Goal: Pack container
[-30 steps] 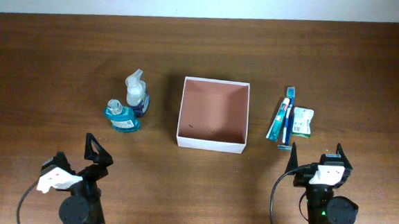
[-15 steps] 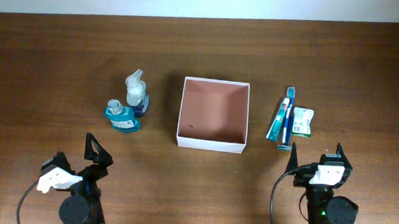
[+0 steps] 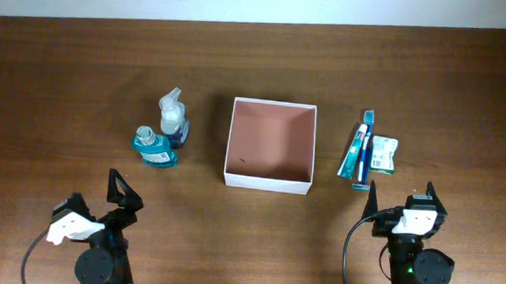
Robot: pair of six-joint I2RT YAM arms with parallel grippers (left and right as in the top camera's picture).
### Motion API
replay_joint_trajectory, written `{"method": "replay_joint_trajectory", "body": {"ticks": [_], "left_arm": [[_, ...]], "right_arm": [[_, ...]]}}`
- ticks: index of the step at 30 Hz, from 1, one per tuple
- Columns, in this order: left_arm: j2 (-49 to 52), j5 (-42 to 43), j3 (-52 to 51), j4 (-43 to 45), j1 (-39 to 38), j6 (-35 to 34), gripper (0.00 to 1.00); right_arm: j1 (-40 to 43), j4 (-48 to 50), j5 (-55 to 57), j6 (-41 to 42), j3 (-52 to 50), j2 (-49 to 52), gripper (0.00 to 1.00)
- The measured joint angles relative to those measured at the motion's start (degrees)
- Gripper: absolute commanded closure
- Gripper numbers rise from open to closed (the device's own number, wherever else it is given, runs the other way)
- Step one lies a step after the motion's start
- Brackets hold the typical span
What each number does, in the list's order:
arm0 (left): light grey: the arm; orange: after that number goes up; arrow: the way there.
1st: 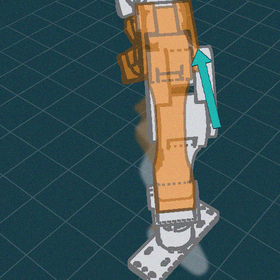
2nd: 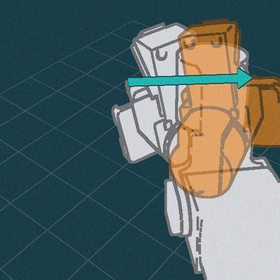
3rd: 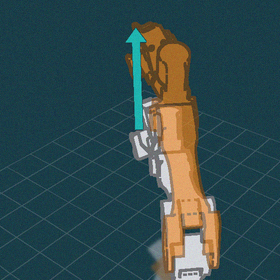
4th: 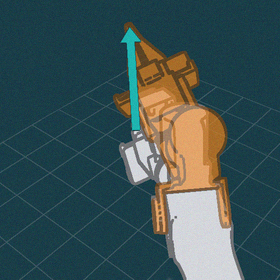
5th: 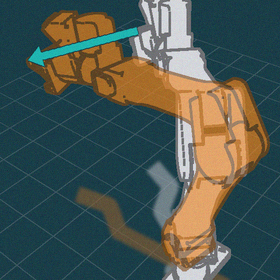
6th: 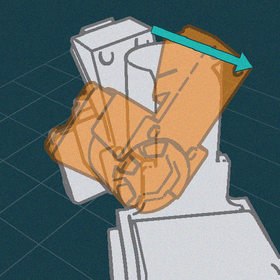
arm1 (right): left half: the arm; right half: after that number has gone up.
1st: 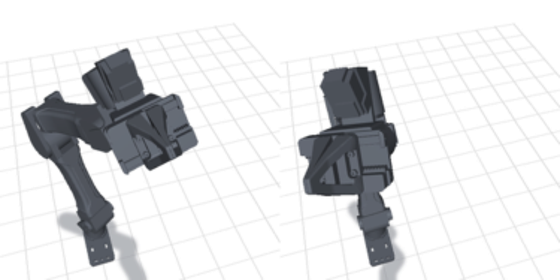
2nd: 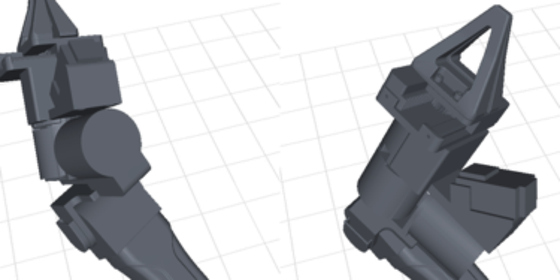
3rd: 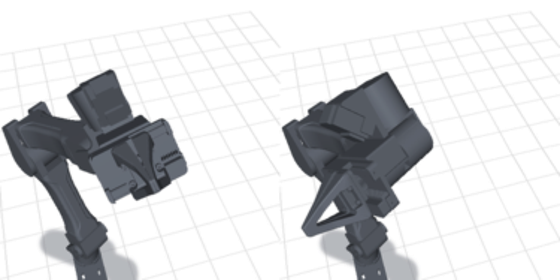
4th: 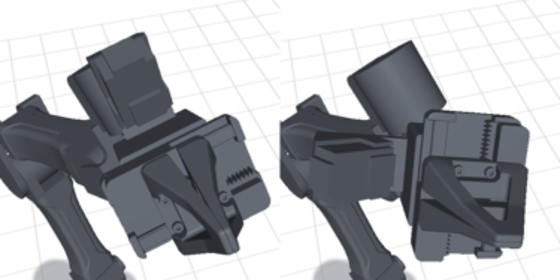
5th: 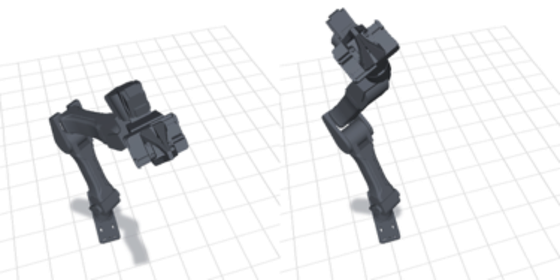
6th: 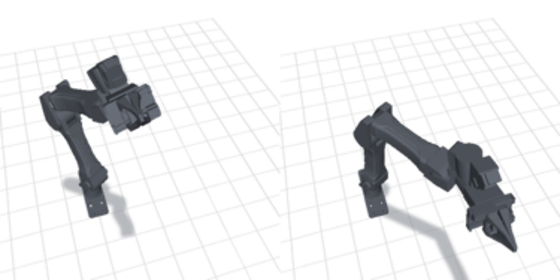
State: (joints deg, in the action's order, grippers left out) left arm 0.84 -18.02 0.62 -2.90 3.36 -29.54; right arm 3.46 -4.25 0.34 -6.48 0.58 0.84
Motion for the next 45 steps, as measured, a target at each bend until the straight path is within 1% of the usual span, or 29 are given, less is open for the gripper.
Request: {"method": "replay_joint_trajectory", "body": {"ticks": [34, 40, 43, 45], "left_arm": [[0.00, 0.33, 0.00, 0.00, 0.00, -0.02, 0.01], [0.00, 6.38, 0.00, -0.07, 0.00, -0.02, 0.00], [0.00, 11.02, 0.02, -0.15, 0.00, 0.46, 0.01], [0.00, 14.01, 0.94, -3.19, 0.00, 2.21, 0.01]], "right_arm": [[0.00, 0.00, 0.00, 0.04, 0.00, 0.00, 0.02], [0.00, 0.00, 0.00, 0.02, 0.00, 0.00, 0.02], [0.00, 0.02, 0.00, 0.04, 0.00, 0.00, 0.02], [0.00, 0.00, 0.00, 0.04, 0.00, 0.00, 0.02]]}}
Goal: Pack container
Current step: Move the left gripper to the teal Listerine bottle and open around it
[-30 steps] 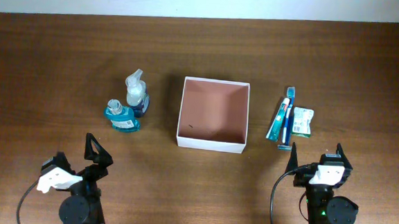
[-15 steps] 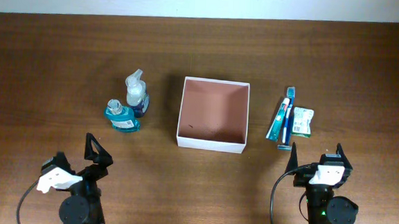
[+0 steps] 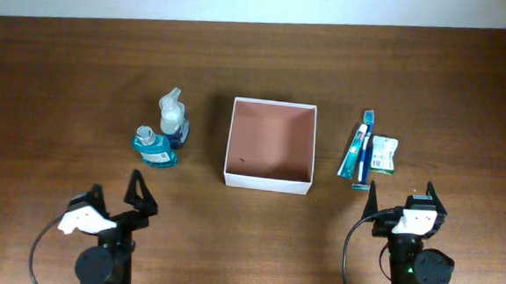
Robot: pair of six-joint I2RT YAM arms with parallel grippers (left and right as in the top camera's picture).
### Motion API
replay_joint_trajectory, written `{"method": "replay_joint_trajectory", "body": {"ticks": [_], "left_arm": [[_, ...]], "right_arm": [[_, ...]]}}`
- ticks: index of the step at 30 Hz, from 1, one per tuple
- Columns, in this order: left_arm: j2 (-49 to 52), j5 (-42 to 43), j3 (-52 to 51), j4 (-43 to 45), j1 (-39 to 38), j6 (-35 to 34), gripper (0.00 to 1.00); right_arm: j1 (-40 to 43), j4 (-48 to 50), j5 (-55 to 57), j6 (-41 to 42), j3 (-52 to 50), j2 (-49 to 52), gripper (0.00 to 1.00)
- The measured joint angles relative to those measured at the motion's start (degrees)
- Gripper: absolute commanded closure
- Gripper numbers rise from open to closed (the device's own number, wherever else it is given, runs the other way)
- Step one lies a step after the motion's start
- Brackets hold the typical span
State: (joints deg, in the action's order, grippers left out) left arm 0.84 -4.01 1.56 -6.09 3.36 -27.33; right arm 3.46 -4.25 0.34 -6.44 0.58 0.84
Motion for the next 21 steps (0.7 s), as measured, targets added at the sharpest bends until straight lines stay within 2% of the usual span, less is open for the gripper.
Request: {"method": "replay_joint_trajectory", "body": {"ticks": [4, 9, 13, 21], "left_arm": [[0.72, 2.82, 6.08, -9.46, 0.00, 4.52, 0.01], [8.11, 4.02, 20.17, -15.13, 0.00, 9.84, 0.01], [21.22, 4.92, 35.39, -23.56, 0.00, 13.29, 0.01], [55.63, 10.69, 67.14, -52.24, 0.00, 17.51, 0.01]], "right_arm": [[0.00, 0.02, 0.00, -0.04, 0.00, 0.00, 0.02], [-0.02, 0.02, 0.00, -0.02, 0.00, 0.00, 0.02], [0.00, 0.04, 0.00, 0.02, 0.00, 0.00, 0.02], [-0.02, 0.02, -0.04, 0.00, 0.00, 0.02, 0.02]]}}
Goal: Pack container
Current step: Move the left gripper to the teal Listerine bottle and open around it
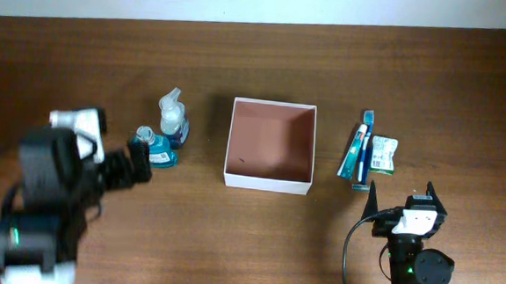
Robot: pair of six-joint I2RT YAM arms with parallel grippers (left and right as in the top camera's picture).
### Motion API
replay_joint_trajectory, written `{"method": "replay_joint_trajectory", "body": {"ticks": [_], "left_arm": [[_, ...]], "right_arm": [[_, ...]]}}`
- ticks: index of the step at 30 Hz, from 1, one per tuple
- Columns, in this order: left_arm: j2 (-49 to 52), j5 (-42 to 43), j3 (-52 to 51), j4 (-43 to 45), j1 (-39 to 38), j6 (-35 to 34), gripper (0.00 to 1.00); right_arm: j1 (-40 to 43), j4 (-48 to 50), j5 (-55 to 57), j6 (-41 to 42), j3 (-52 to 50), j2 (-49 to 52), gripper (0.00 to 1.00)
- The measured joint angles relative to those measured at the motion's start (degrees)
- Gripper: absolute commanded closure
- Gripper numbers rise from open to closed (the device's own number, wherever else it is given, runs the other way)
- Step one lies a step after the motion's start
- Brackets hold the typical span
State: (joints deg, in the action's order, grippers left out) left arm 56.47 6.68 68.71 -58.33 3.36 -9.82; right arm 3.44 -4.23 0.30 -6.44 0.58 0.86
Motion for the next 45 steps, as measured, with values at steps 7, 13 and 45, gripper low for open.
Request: {"method": "replay_joint_trajectory", "body": {"ticks": [7, 13, 45], "left_arm": [[14.27, 1.38, 12.20, -5.86, 0.00, 0.46, 0.00], [18.67, 1.73, 12.20, -8.35, 0.00, 0.66, 0.03], [30.77, -6.95, 12.20, -2.91, -6.58, 1.07, 0.32]], "right_arm": [[0.02, -0.02, 0.00, -0.02, 0.00, -0.02, 0.02], [0.02, 0.00, 0.00, 0.00, 0.00, -0.02, 0.02], [0.02, -0.02, 0.02, -0.02, 0.00, -0.02, 0.01]]}}
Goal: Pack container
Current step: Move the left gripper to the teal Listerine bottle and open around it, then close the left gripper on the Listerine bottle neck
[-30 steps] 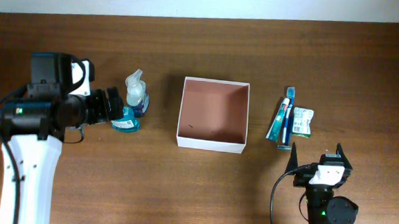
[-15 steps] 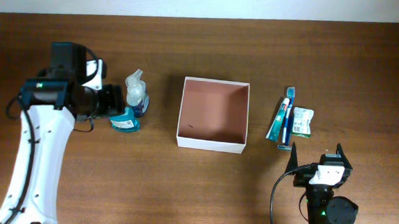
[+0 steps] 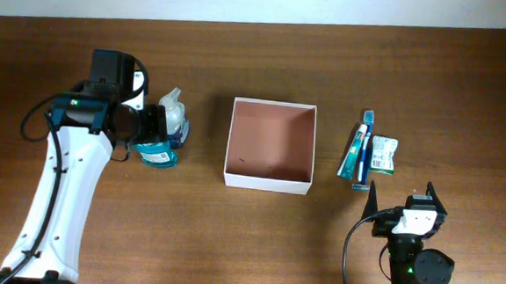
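A white open box (image 3: 266, 184) with a brown inside stands mid-table and holds nothing. To its left are a pale spray bottle (image 3: 174, 113) and a blue mouthwash bottle (image 3: 158, 155), close together. On the box's right lie a blue toothbrush pack (image 3: 356, 154) and a small green packet (image 3: 382, 154). My left gripper (image 3: 148, 129) reaches in from the left and sits right against the two bottles, its fingers looking spread, with nothing lifted. Near the front edge my right gripper (image 3: 401, 193) rests open, below the toothbrush pack.
The white left arm (image 3: 56, 192) stretches from the front left corner up to the bottles. A pale wall edge (image 3: 261, 2) runs along the table's far side. Bare wood lies between the box and the front edge.
My left arm has reached further up and right. Its gripper was at the blue bottle's left side and is now against both bottles. Bottles, box and right arm have not moved.
Both grippers first rested open at the front edge. The left one then shifted slightly right at its base, then stood raised beside the blue bottle, and now it is at the two bottles. The right arm stayed put throughout.
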Robot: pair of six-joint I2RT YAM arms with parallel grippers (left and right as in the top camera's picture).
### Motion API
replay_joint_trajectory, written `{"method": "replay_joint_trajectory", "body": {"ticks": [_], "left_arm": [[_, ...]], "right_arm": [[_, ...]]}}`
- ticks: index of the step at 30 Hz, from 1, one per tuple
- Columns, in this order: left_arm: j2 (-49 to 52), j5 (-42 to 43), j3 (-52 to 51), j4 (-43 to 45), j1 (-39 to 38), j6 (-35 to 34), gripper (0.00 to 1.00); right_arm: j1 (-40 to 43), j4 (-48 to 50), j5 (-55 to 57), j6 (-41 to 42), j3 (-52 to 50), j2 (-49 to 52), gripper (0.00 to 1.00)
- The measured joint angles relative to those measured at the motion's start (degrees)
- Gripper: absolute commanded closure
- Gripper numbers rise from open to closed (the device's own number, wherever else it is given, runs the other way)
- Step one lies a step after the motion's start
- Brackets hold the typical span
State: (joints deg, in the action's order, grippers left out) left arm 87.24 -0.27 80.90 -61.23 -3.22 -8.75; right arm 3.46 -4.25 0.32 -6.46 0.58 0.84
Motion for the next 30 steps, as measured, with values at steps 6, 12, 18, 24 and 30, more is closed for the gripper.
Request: {"method": "replay_joint_trajectory", "body": {"ticks": [6, 12, 18, 24, 30], "left_arm": [[0.59, -0.66, 0.00, 0.02, 0.00, 0.00, 0.32], [2.47, -0.76, 0.00, 0.02, 0.00, 0.00, 0.33], [5.60, -0.85, 0.00, 0.07, 0.00, 0.00, 0.37], [6.93, -0.85, 0.00, 0.68, 0.00, 0.02, 0.44], [7.48, -0.85, 0.00, 0.66, 0.00, 0.15, 0.52]], "right_arm": [[0.00, 0.02, 0.00, 0.00, 0.00, 0.00, 0.02], [0.00, 0.02, -0.02, 0.00, 0.00, 0.00, 0.02], [0.00, 0.02, 0.00, 0.00, 0.00, 0.00, 0.02], [0.00, 0.00, 0.00, 0.02, 0.00, 0.00, 0.02], [0.00, 0.00, -0.02, -0.02, 0.00, 0.00, 0.02]]}}
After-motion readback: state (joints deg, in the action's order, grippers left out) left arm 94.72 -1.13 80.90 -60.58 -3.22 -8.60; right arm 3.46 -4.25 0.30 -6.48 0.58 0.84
